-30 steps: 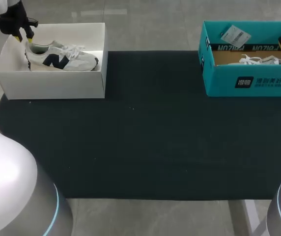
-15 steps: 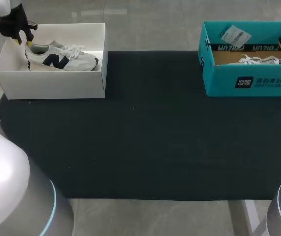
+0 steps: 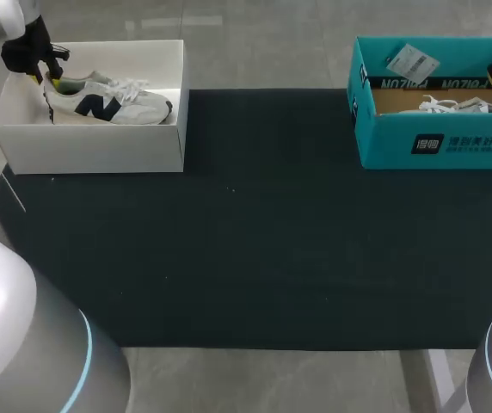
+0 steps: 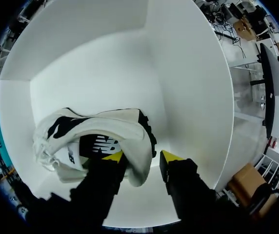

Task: Take the shoe out of the shoebox, open the shoe tongue, remove and reinsert the insole, then place the shoe into the shoebox

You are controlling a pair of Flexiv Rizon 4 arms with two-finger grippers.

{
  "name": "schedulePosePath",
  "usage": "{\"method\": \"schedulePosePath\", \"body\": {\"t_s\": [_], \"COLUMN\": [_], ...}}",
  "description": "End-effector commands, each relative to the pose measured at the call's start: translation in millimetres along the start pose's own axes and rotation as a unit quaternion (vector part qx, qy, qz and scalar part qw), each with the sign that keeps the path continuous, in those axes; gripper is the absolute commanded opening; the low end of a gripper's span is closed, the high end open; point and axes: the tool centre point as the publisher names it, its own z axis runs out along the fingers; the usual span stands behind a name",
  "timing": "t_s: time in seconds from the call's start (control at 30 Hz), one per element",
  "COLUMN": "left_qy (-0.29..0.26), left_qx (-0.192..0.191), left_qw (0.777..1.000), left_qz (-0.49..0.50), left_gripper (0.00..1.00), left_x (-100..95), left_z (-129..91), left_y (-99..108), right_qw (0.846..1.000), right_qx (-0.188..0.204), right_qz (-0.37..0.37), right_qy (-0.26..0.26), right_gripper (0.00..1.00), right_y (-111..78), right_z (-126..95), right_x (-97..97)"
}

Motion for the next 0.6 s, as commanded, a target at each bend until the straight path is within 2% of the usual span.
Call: {"method": "schedulePosePath", "body": {"t_s": [0.03, 0.6], "left_qy": [-0.016, -0.024], "left_qx": [0.122, 0.162], "left_qw": [0.992, 0.986], "left_qz": [0.002, -0.006], "left_gripper": [0.42, 0.41], "left_x": [9.9, 5.2], "left_z": [13, 39], "left_y": [11, 10], "right_qw": [1.0, 1.0], "right_qx": [0.0, 0.0], "right_qz": [0.0, 0.0], "right_qy": [0.0, 0.0], "right_gripper": [1.0, 1.0], "right_y": [0.2, 0.2], "right_z": [0, 0], "right_x": [-0.2, -0.2]}}
